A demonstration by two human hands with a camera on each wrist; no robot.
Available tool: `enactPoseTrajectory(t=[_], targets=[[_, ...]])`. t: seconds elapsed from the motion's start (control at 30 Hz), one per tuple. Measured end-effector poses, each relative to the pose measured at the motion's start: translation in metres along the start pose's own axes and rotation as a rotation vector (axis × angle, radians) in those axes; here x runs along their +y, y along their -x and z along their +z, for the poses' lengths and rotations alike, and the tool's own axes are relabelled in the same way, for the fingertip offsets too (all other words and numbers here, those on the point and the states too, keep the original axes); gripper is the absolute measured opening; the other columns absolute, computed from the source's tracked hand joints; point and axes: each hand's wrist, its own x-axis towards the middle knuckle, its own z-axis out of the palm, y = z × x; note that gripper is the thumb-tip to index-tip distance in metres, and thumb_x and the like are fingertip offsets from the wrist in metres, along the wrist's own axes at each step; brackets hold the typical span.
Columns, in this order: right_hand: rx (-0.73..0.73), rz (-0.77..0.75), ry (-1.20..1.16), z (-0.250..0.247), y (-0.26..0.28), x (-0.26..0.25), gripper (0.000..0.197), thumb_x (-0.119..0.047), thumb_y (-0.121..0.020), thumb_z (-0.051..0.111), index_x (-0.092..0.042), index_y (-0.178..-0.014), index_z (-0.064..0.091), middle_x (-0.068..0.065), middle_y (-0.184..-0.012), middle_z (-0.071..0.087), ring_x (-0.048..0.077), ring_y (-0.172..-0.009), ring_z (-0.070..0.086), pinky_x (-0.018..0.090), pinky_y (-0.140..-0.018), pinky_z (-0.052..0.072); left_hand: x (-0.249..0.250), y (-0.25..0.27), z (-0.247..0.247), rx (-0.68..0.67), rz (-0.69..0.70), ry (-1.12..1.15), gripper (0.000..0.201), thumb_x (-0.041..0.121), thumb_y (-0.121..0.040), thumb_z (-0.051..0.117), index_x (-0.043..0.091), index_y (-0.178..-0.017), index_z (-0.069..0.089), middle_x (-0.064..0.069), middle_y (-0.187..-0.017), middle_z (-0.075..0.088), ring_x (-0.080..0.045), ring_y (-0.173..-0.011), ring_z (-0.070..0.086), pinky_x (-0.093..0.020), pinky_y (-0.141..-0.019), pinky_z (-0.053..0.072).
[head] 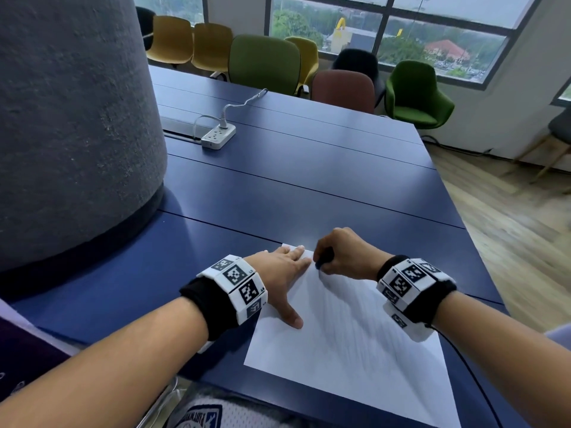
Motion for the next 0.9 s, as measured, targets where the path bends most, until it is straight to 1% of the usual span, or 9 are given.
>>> enactPoseTrajectory(t=[0.13,0.23,0.3,0.47,0.63,0.7,0.8,0.83,0.9], targets=[[-0.177,-0.064,-0.010,0.002,0.011,-0.009,0.018,-0.007,-0.073,0.075,-0.016,-0.088,0.076,-0.005,-0.082,0.075,0.003,-0.073,0.066,0.015,-0.071,0.052,-0.001,0.000,0.000,0.006,0.009,0.021,0.121,0.062,-0.067,0.080,0.032,-0.157,0.005,0.002,-0.165,-0.006,-0.019,-0.151,-0.005,-0.050,-0.120,0.010],[-0.078,-0.039,-0.006,-0.001,0.002,-0.002,0.015,-0.008,-0.073,0.076,-0.015,-0.087,0.075,-0.005,-0.081,0.075,0.001,-0.068,0.062,0.017,-0.070,0.051,-0.001,-0.001,0.000,-0.006,0.003,0.012,0.124,0.063,-0.067,0.079,0.029,-0.158,0.001,0.003,-0.165,-0.008,-0.019,-0.151,-0.007,-0.050,-0.119,0.009],[-0.021,-0.020,-0.008,0.000,0.000,0.001,0.014,-0.009,-0.074,0.075,-0.014,-0.086,0.075,-0.002,-0.081,0.074,0.005,-0.069,0.062,0.021,-0.071,0.052,-0.001,-0.001,0.001,-0.006,-0.003,0.003,0.125,0.063,-0.068,0.079,0.026,-0.158,0.001,0.003,-0.165,-0.008,-0.019,-0.151,-0.007,-0.049,-0.120,0.009],[-0.193,-0.096,0.007,0.004,0.020,-0.013,0.016,-0.008,-0.075,0.074,-0.014,-0.089,0.076,-0.003,-0.083,0.074,0.006,-0.077,0.066,0.018,-0.071,0.053,-0.002,-0.002,0.001,-0.003,-0.001,0.006,0.125,0.064,-0.066,0.079,0.026,-0.158,0.003,0.002,-0.165,-0.008,-0.019,-0.151,-0.006,-0.049,-0.121,0.010],[-0.035,0.005,0.027,-0.004,0.000,0.007,0.013,-0.015,-0.077,0.076,-0.012,-0.089,0.074,0.002,-0.085,0.074,0.014,-0.079,0.067,0.031,-0.078,0.055,0.001,0.000,0.000,-0.020,-0.015,-0.008,0.125,0.062,-0.069,0.078,0.024,-0.158,0.000,0.004,-0.165,-0.011,-0.019,-0.151,-0.008,-0.049,-0.120,0.008],[-0.056,-0.003,0.006,-0.003,0.004,0.007,0.011,-0.011,-0.077,0.075,-0.014,-0.087,0.075,-0.001,-0.084,0.074,0.010,-0.077,0.067,0.027,-0.076,0.055,0.002,0.001,-0.001,-0.021,-0.015,-0.013,0.124,0.062,-0.069,0.078,0.023,-0.158,0.001,0.003,-0.165,-0.011,-0.019,-0.151,-0.007,-0.049,-0.120,0.008],[-0.180,-0.054,-0.001,0.000,0.015,-0.002,0.014,-0.009,-0.075,0.074,-0.017,-0.085,0.075,-0.006,-0.082,0.074,0.004,-0.074,0.066,0.017,-0.070,0.052,0.001,0.000,0.000,-0.016,-0.010,-0.014,0.124,0.063,-0.069,0.078,0.023,-0.158,0.002,0.002,-0.165,-0.009,-0.020,-0.151,-0.006,-0.049,-0.119,0.010],[-0.191,-0.057,0.011,-0.001,0.014,-0.004,0.014,-0.009,-0.075,0.074,-0.017,-0.085,0.075,-0.007,-0.081,0.073,0.003,-0.072,0.065,0.016,-0.069,0.051,0.000,0.000,0.000,-0.014,-0.009,-0.014,0.124,0.063,-0.068,0.078,0.023,-0.158,0.002,0.002,-0.165,-0.009,-0.020,-0.151,-0.006,-0.049,-0.119,0.010],[-0.128,-0.045,0.028,-0.003,0.006,0.001,0.012,-0.009,-0.075,0.074,-0.016,-0.084,0.074,-0.011,-0.074,0.069,0.002,-0.066,0.062,0.017,-0.065,0.048,0.000,-0.002,0.001,-0.011,-0.010,-0.016,0.125,0.064,-0.067,0.078,0.023,-0.158,0.003,0.002,-0.165,-0.009,-0.020,-0.151,-0.006,-0.049,-0.119,0.011]])
